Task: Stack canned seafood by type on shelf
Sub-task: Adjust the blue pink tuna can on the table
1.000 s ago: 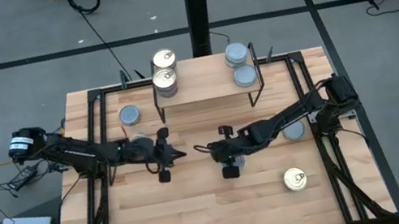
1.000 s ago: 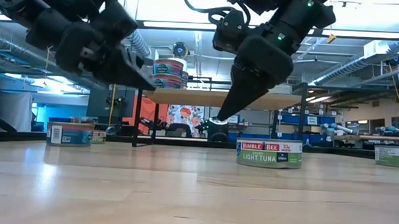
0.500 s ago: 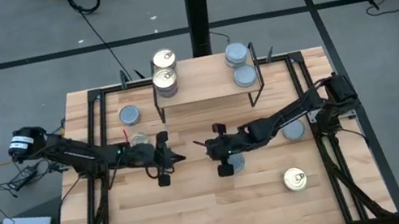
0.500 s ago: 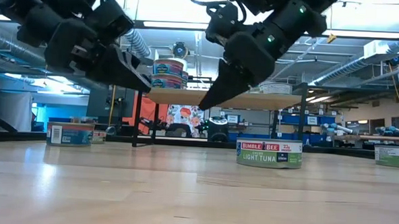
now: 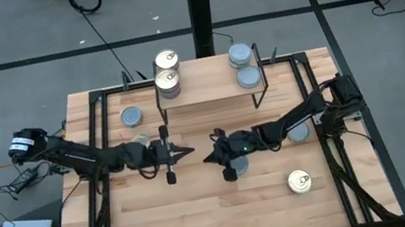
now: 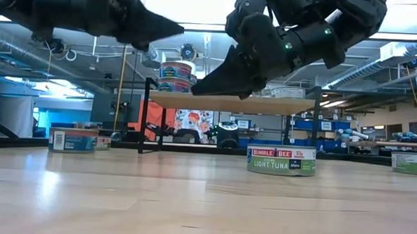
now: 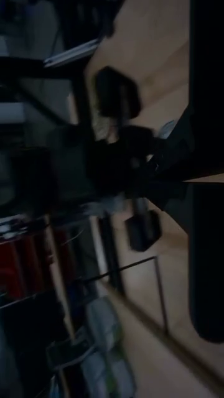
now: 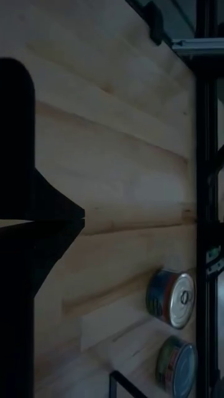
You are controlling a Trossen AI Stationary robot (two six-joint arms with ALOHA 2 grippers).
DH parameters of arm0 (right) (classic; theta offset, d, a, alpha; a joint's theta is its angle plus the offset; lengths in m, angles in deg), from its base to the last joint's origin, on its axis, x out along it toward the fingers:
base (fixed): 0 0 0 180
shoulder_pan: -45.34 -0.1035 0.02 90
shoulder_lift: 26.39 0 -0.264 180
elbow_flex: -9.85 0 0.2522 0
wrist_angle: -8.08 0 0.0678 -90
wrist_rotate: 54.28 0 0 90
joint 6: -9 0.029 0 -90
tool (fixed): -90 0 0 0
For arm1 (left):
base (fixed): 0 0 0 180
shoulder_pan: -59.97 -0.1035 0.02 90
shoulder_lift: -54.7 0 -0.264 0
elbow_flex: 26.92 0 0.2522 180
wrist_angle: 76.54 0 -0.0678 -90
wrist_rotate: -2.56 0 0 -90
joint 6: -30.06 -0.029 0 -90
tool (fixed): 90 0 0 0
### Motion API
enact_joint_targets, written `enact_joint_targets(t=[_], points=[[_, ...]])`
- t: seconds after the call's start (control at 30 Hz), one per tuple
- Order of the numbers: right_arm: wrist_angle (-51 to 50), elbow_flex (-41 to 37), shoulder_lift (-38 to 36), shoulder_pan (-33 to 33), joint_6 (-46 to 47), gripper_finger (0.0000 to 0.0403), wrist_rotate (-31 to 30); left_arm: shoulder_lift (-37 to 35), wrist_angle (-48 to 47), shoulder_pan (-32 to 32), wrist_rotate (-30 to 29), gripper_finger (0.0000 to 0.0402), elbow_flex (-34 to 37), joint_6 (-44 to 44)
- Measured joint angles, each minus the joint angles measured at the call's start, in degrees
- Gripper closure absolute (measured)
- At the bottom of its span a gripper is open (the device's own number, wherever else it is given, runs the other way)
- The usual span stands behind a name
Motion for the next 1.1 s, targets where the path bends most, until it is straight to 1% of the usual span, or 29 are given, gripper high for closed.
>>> enact_joint_targets(t=[0.07, 0.13, 0.27, 0.37, 0.47, 0.67, 0.73, 0.83, 1.0, 1.1], points=[[0.34, 0.0, 0.0, 0.34, 0.27, 0.0395, -0.02, -0.01, 2.69, -0.67, 0.02, 0.0397, 0.0, -0.02], [0.42, 0.0, 0.0, 0.8, 1.14, 0.0393, -0.4, -0.06, 2.49, -1.28, 0.03, 0.0397, -0.02, -0.12], [0.4, 0.0, 0.02, 1.75, 1.51, 0.0386, -0.59, -0.02, -5.45, -2.53, -0.34, 0.0397, -0.02, 0.49], [0.33, 0.0, 0.02, 2.36, 1.19, 0.0383, -0.68, 0.02, -11.21, -3.06, -0.89, 0.0397, 0.0, 2.5], [0.35, 0.0, 0.02, 2.98, 0.58, 0.0385, -1.24, 0.02, -14.47, -3.05, -2.78, 0.0396, 0.0, 4.95], [0.35, -0.02, 0.04, 3.93, 0.44, 0.0391, -4.44, 0.02, -20.81, -3.05, -3.09, 0.0396, 0.0, 6.06], [0.35, -0.02, 0.04, 4.16, 0.44, 0.0389, -4.59, 0.02, -22.8, -3.03, -4.94, 0.0396, 0.0, 6.72], [0.33, -0.02, 0.04, 4.28, 0.43, 0.0384, -4.59, -0.18, -26.38, -3.03, -9.54, 0.0396, 0.0, 8.42], [-0.65, -0.02, 0.04, 4.28, 0.12, 0.0393, -4.57, -2.66, -37.63, -3.03, -11.68, 0.0396, -0.01, 15.35], [-1.63, -0.04, 0.04, 4.28, -0.83, 0.0395, -4.57, -4.91, -44.99, -3.04, -15.64, 0.0396, -0.02, 19.76]])
